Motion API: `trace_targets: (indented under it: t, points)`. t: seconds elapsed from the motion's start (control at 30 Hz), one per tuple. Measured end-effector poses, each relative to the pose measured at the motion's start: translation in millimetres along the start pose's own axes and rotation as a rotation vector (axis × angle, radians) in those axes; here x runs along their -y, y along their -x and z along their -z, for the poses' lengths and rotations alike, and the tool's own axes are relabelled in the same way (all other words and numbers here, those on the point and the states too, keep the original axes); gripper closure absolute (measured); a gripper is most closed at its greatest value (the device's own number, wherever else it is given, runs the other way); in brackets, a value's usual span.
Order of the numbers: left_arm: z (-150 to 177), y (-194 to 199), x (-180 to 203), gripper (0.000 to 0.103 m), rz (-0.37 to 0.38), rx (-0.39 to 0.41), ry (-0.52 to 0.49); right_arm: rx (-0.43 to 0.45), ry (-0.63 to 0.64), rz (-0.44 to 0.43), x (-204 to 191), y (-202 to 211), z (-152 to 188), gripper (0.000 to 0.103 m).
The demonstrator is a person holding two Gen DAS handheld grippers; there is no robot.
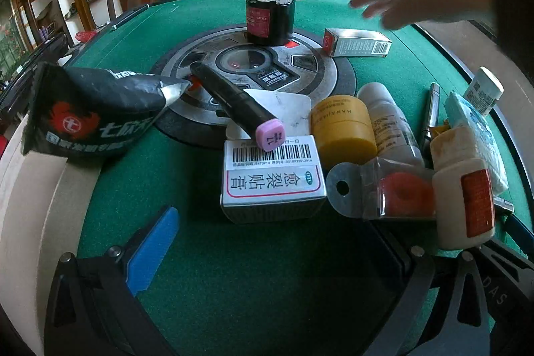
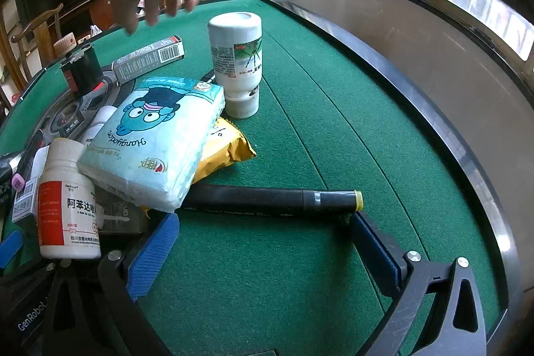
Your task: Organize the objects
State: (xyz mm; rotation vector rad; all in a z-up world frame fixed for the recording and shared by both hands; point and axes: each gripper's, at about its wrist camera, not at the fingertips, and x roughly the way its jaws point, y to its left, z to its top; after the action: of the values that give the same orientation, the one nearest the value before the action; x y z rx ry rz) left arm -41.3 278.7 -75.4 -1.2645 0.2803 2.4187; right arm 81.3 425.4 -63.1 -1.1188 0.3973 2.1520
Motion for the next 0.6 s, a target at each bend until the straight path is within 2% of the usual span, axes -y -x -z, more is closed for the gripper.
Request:
trace_targets:
  t: [0.6]
  points:
    - [-0.3,0.4,-0.6,0.000,0.000,0.000,0.000,-0.001,-0.001,0.000,0.5,2.3,0.9,0.000]
